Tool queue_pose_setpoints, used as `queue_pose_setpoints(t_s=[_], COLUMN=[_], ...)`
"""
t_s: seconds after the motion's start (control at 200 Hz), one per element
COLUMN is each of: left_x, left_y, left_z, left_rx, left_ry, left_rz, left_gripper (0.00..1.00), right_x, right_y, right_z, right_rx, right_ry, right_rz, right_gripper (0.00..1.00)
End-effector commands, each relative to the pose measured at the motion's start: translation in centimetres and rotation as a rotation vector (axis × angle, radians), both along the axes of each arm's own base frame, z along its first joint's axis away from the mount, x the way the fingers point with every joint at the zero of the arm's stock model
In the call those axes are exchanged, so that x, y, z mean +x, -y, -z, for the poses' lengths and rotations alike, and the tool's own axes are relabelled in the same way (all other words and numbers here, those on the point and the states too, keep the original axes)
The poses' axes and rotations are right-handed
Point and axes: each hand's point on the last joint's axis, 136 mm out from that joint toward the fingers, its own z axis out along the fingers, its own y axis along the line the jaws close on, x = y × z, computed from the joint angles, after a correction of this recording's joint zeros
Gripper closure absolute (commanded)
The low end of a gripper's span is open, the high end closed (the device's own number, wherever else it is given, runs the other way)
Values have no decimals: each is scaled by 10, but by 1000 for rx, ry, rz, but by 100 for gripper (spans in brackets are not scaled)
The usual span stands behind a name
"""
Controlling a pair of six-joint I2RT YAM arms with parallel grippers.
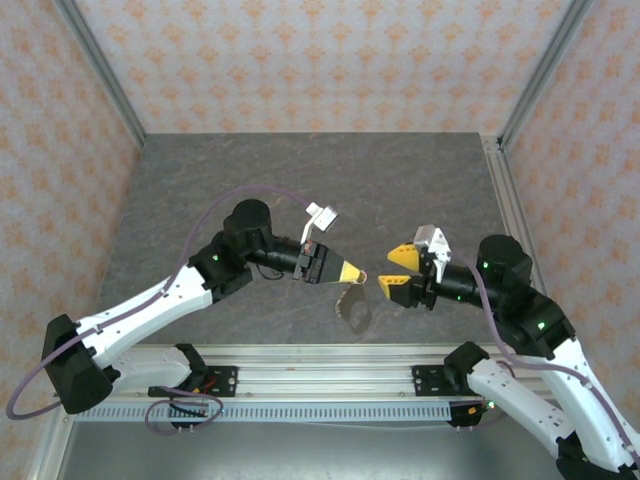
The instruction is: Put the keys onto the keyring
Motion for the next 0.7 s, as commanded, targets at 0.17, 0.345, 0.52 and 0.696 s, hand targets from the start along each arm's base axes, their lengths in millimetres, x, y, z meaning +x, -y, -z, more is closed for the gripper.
queue_pose_setpoints(t_s=[0.17, 0.345, 0.52, 0.696], left_x=[-16, -17, -20, -23], left_y=[-9, -9, -9, -10], left_z=[-24, -24, -27, -29], left_rx=[-38, -50, -54, -45], left_ry=[81, 82, 82, 88], left_rz=[45, 44, 60, 77], left_gripper=[100, 100, 100, 100], right_x=[-7, -13, -10, -7], right_y=[-16, -19, -15, -19], right_z=[-17, -27, -14, -11], right_rx=[82, 136, 53, 23], right_ry=[11, -36, 3, 22], right_rz=[-115, -149, -128, -154], right_gripper=[51, 60, 64, 59])
